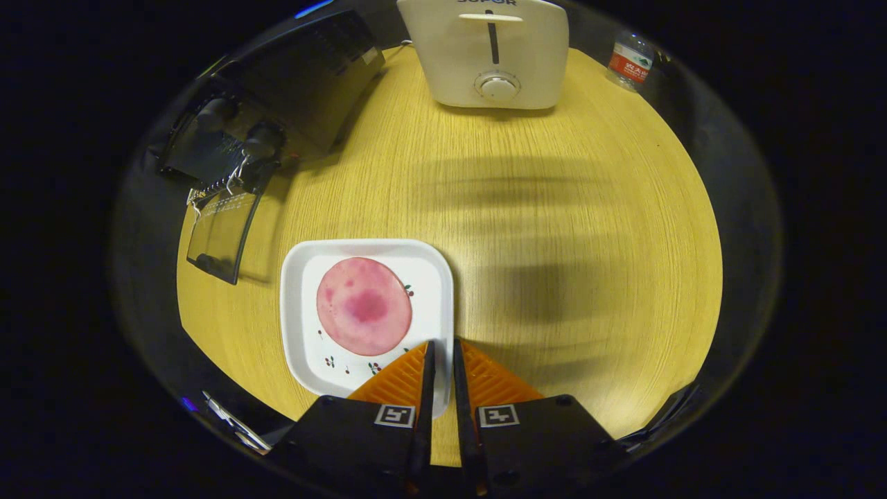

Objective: Open the toaster oven, put the food inside, and close the toaster oven door.

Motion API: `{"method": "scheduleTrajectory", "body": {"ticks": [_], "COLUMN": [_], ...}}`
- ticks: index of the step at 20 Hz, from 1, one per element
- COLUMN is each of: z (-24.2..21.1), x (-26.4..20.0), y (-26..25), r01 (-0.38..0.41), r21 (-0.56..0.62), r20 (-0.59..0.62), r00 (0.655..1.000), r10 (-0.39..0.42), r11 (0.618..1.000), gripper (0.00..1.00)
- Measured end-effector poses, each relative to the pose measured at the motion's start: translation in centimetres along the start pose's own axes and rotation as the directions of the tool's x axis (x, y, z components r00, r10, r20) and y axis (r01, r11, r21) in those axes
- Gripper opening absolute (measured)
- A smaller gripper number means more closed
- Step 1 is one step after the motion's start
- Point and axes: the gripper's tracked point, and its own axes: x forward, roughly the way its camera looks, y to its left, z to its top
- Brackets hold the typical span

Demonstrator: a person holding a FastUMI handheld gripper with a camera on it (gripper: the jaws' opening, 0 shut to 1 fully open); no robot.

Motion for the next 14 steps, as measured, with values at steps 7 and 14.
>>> {"method": "scheduleTrajectory", "body": {"ticks": [7,14], "z": [0.26,0.33], "x": [-0.26,-0.7], "y": [0.31,-0.32], "r01": [-0.096,-0.173], "r21": [0.008,0.086], "r20": [0.003,0.04], "r00": [0.995,0.985], "r10": [0.096,0.17], "r11": [0.995,0.981], "gripper": [0.03,0.02]}}
